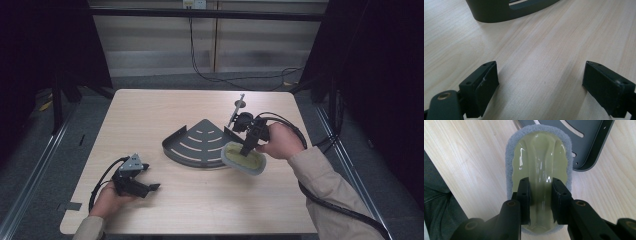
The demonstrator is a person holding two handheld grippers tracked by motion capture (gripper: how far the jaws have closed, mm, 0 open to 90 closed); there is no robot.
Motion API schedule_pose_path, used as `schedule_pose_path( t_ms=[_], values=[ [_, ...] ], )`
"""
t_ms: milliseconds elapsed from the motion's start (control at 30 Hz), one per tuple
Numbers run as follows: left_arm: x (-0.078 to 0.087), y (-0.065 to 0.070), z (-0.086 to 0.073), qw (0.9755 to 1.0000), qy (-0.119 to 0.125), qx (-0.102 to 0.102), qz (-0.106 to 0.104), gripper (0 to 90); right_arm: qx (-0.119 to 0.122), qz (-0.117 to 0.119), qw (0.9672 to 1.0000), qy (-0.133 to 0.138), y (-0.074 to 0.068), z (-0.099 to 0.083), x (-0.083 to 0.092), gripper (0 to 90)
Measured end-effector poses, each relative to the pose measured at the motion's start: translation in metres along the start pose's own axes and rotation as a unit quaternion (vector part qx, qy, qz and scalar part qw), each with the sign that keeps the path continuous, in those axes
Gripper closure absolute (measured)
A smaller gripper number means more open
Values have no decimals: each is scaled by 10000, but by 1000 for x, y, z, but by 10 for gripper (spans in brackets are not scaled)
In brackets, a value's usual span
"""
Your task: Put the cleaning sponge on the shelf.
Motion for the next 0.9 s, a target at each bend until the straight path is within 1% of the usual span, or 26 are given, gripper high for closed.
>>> schedule_pose_path(
  t_ms=[200, 300, 500, 667, 733, 900],
  values=[
    [0, 0, 0, 10000, -3, -11, 7, 127, -37, -44, 10000, -42, 6, 6, 2, 716],
    [0, 0, 0, 10000, -13, -10, -1, 127, -90, -64, 9999, 13, 9, 10, 5, 716],
    [0, 0, 0, 10000, -13, -12, 0, 127, -111, -135, 9998, 20, 14, 15, 10, 716],
    [0, 0, 0, 10000, -15, -12, 2, 127, -156, -146, 9998, 39, 17, 18, 10, 716],
    [0, 0, 0, 10000, -12, -14, 0, 127, -179, -130, 9997, 56, 19, 19, 8, 716],
    [0, 0, 0, 10000, -14, -14, 1, 127, -240, -185, 9995, 71, 23, 23, 3, 716]
  ],
)
Point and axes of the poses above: each handheld gripper's, and its own axes: x roughly backward along the jaws, z roughly out of its top, y roughly to its right, the point moved 2 cm from there along -x, roughly forward along the jaws, and after that the axes turned 10 degrees about y, right-handed, at the moved point
